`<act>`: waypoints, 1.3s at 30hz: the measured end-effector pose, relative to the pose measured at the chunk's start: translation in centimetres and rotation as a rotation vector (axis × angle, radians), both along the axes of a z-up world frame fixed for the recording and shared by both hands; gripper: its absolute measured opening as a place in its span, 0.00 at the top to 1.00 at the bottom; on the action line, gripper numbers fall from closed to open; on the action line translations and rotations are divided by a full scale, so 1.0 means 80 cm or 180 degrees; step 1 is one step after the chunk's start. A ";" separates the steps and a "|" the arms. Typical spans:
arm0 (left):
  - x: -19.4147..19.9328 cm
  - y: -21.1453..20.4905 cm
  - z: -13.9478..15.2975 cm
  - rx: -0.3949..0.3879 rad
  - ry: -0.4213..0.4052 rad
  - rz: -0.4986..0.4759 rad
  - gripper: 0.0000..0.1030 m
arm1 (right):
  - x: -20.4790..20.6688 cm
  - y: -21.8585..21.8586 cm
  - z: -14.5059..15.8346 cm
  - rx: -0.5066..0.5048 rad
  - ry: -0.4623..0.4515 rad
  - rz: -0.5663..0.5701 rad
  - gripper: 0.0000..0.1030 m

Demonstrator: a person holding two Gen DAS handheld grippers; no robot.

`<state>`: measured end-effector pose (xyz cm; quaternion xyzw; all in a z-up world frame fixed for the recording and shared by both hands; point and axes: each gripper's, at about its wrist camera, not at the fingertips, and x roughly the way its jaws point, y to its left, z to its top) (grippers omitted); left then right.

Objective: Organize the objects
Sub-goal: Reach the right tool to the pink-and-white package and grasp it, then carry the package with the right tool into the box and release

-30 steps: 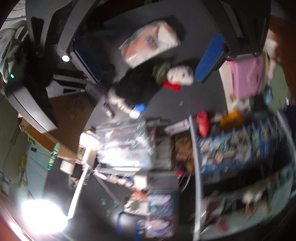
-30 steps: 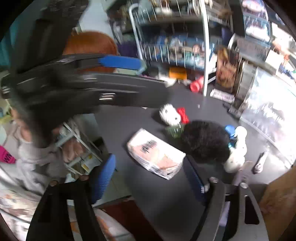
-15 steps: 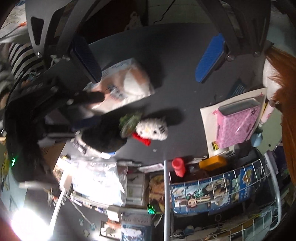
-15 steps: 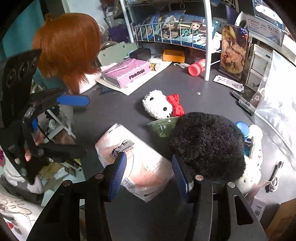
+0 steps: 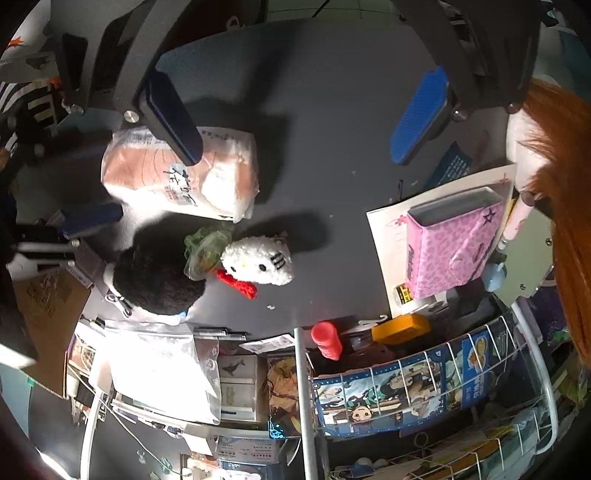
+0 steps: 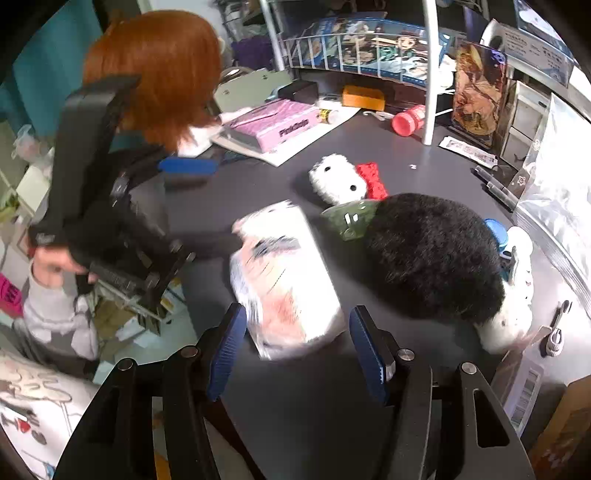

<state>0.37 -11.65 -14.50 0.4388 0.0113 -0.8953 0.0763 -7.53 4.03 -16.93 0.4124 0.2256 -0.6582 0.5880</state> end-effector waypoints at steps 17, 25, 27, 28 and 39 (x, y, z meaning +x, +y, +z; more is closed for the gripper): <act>-0.004 0.002 0.008 0.0460 0.0032 -0.0143 0.02 | 0.036 -0.026 -0.018 0.0105 0.0582 0.0053 0.43; -0.012 0.015 0.014 0.0537 0.0052 -0.0292 0.02 | 0.041 -0.023 -0.014 0.0108 0.0596 0.0105 0.66; -0.012 0.019 0.018 0.0557 0.0079 -0.0342 0.02 | 0.043 -0.022 -0.014 0.0089 0.0581 0.0103 0.66; -0.012 0.020 0.021 0.0579 0.0100 -0.0372 0.02 | 0.044 -0.021 -0.012 0.0074 0.0584 0.0098 0.66; -0.011 0.044 0.100 0.0712 0.0504 -0.0804 0.03 | 0.041 -0.003 0.067 -0.0259 0.0742 -0.0052 0.66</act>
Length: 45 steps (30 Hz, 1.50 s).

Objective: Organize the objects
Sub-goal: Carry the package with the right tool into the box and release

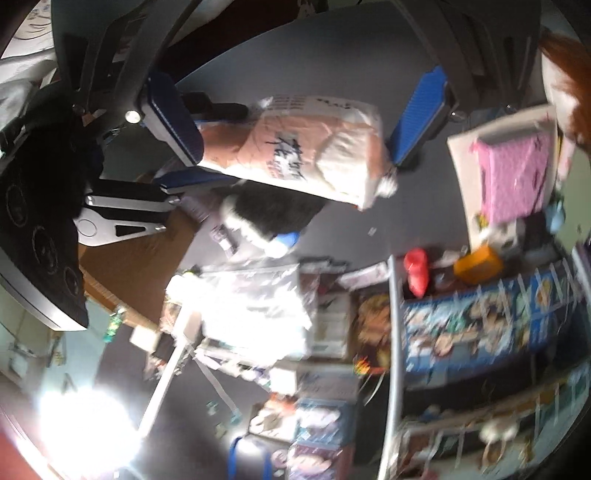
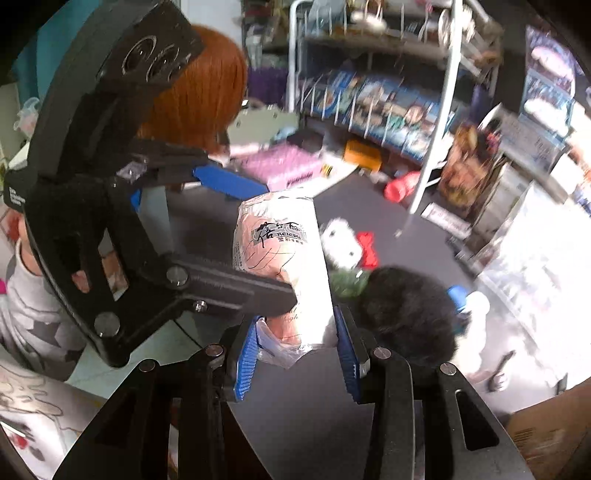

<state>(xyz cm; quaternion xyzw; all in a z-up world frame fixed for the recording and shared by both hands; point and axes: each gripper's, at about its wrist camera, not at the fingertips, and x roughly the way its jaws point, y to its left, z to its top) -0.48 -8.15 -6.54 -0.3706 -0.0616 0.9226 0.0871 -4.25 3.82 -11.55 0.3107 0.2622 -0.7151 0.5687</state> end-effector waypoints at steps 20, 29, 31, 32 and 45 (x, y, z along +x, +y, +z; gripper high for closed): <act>-0.074 0.095 0.137 -0.0401 0.0443 -0.0607 0.27 | -0.050 0.086 0.128 -0.0303 0.0415 -0.0777 0.69; -0.127 0.175 0.165 -0.0473 0.0446 -0.0979 0.30 | -0.088 0.163 0.154 -0.0441 0.0419 -0.1227 0.69; -0.140 0.192 0.164 -0.0468 0.0408 -0.1047 0.30 | -0.096 0.181 0.155 -0.0444 0.0390 -0.1328 0.69; -0.147 0.202 0.163 -0.0465 0.0377 -0.1087 0.30 | -0.098 0.189 0.154 -0.0438 0.0387 -0.1373 0.69; -0.208 0.294 0.125 -0.0488 -0.0102 -0.1435 0.29 | -0.145 0.270 0.121 -0.0116 0.0140 -0.1793 0.69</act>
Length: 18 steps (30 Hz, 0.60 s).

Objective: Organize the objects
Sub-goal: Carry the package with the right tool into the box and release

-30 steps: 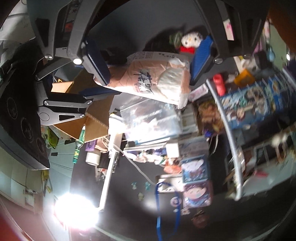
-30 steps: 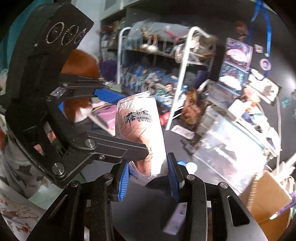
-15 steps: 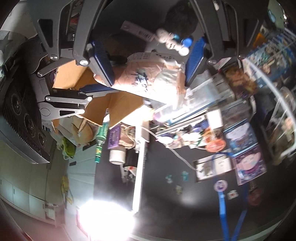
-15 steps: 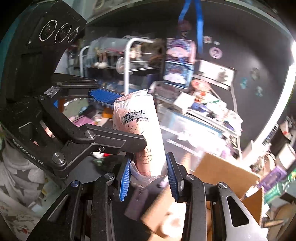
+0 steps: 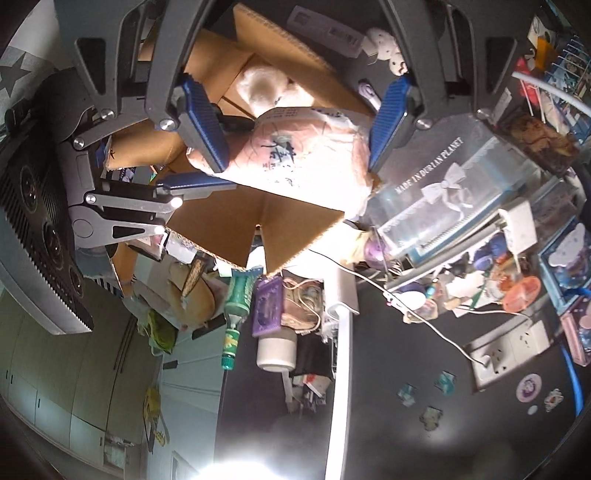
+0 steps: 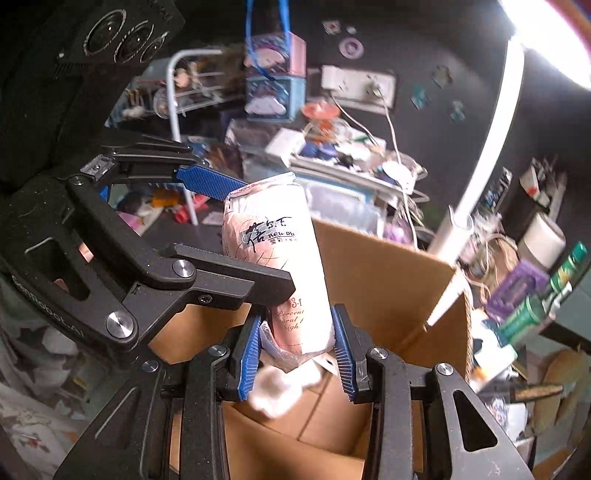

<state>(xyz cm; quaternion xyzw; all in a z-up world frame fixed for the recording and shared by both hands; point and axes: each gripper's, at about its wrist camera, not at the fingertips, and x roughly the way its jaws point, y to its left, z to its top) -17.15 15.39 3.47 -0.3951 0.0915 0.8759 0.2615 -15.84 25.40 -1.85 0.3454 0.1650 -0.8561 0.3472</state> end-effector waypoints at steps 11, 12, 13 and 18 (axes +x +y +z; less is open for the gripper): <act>-0.007 0.010 -0.008 -0.0163 -0.0018 0.0045 0.13 | -0.008 0.019 -0.016 0.0302 -0.0004 -0.0184 0.32; -0.005 0.005 -0.005 -0.0132 -0.0007 0.0050 0.13 | -0.008 0.019 -0.016 0.0310 0.0016 -0.0198 0.32; -0.003 -0.001 -0.001 -0.0082 -0.0004 0.0059 0.13 | -0.009 0.020 -0.015 0.0300 0.0016 -0.0201 0.32; 0.016 -0.053 0.020 0.0145 0.0135 0.0228 0.01 | -0.004 0.012 -0.011 0.0220 0.0015 -0.0152 0.32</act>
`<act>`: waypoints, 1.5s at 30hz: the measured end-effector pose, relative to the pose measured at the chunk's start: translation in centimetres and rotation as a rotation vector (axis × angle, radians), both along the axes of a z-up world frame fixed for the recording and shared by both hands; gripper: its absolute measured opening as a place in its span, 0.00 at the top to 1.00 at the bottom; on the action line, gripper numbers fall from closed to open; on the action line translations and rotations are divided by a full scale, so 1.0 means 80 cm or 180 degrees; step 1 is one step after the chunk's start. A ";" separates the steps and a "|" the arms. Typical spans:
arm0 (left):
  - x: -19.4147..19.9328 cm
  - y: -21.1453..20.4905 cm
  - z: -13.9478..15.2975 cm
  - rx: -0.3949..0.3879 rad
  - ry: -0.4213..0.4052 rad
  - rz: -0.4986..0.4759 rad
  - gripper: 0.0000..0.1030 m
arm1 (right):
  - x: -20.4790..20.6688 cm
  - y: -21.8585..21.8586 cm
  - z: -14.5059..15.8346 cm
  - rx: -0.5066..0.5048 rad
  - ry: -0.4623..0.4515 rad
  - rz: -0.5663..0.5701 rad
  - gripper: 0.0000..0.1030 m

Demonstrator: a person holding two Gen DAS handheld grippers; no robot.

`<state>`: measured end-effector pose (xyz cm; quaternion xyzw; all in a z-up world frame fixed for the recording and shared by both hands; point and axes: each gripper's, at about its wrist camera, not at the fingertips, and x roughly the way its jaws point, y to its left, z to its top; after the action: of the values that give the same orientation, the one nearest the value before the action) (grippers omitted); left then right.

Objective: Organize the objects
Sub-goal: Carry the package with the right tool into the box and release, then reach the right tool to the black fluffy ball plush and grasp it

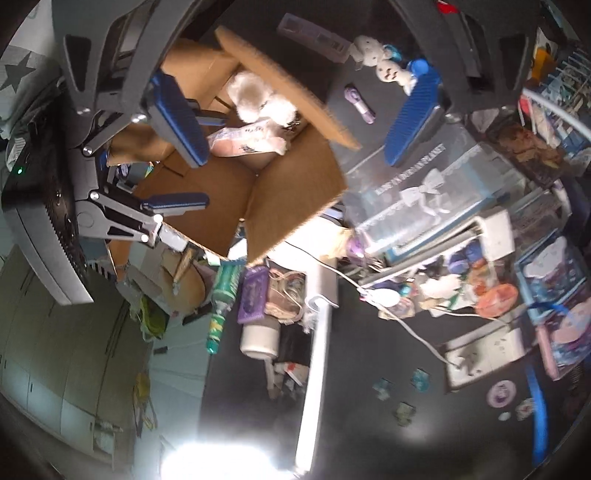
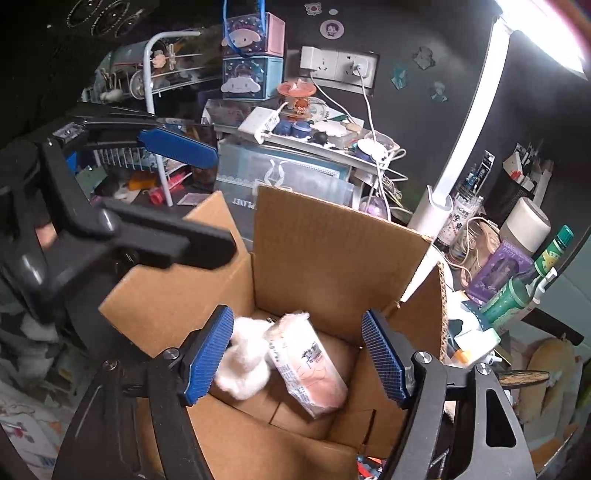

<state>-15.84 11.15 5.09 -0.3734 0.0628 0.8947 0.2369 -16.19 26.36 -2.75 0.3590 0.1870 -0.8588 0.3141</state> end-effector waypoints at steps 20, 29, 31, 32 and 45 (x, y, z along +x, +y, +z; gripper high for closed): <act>0.121 -0.242 -0.071 0.0239 0.0168 0.1357 0.01 | 0.115 -0.216 -0.025 -0.0756 -0.0552 0.1459 0.24; 0.141 -0.276 -0.131 0.0400 -0.0045 0.1559 0.01 | 0.063 -0.275 -0.137 -0.0180 -0.0349 0.0952 0.10; 0.144 -0.280 -0.137 0.0441 -0.0080 0.1552 0.01 | 0.046 -0.279 -0.153 -0.0139 -0.0432 0.0897 0.10; 0.145 -0.280 -0.141 0.0452 -0.0103 0.1547 0.01 | 0.039 -0.282 -0.160 -0.0131 -0.0471 0.0885 0.10; 0.140 -0.284 -0.162 0.0465 -0.0273 0.1539 0.01 | 0.011 -0.308 -0.190 -0.0065 -0.0775 0.0910 0.14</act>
<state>-4.61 -11.59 -7.85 -0.3971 -0.1032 0.9109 0.0448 -15.32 1.75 -17.94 0.4268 0.1881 -0.7574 0.4569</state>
